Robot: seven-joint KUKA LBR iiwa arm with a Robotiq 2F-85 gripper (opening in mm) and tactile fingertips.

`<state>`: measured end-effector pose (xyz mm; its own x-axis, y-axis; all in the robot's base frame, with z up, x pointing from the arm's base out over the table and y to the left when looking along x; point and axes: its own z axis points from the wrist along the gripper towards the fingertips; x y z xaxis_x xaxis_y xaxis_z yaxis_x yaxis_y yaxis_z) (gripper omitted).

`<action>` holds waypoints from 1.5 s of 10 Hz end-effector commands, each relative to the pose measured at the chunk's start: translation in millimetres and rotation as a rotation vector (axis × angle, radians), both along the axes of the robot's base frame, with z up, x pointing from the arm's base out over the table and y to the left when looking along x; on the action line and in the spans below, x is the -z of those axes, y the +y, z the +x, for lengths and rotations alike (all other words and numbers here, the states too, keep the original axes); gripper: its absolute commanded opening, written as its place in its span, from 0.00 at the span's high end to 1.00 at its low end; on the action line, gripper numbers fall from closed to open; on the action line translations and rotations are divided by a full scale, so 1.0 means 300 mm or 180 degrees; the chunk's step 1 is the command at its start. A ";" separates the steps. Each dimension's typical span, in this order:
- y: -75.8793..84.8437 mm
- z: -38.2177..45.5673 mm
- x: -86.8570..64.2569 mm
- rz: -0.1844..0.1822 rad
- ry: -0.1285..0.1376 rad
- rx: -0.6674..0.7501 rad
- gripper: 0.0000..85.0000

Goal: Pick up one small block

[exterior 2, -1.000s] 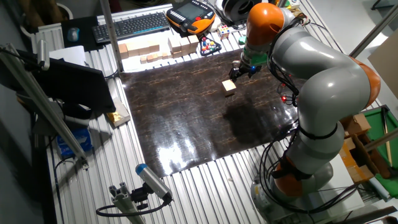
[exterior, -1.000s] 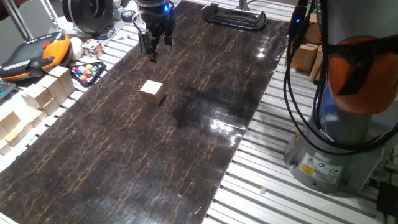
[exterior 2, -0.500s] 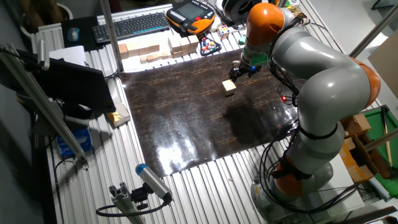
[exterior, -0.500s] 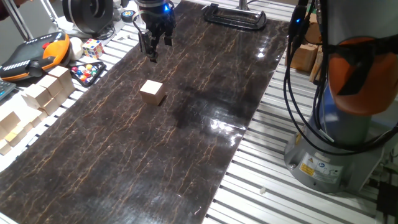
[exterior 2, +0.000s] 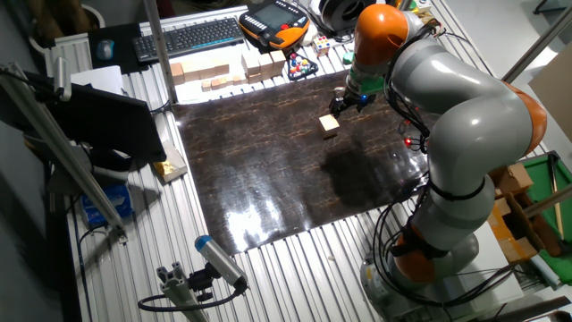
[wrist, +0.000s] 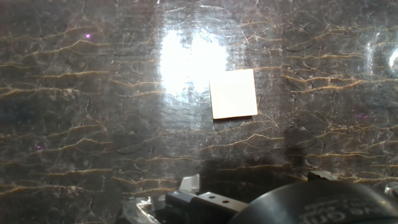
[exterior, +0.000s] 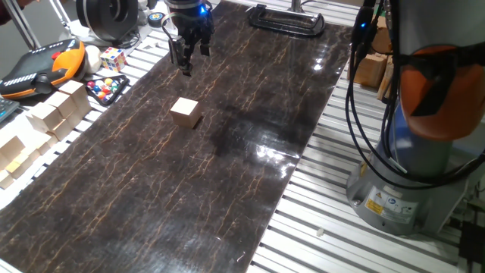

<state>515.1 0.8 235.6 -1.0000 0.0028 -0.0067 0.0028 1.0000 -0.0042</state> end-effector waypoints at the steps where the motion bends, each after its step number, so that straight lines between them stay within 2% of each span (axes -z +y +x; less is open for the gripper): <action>1: 0.000 0.000 -0.001 -0.0063 -0.0046 0.0155 0.99; 10: 0.003 0.012 0.010 -0.0058 -0.0036 0.0155 0.99; 14: 0.003 0.038 0.047 -0.0092 -0.0051 0.0140 0.99; 15: 0.010 0.043 0.059 -0.0136 -0.0057 0.0130 0.99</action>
<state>528.0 4.9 217.1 -0.9988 0.0422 -0.0264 0.0435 0.9978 -0.0492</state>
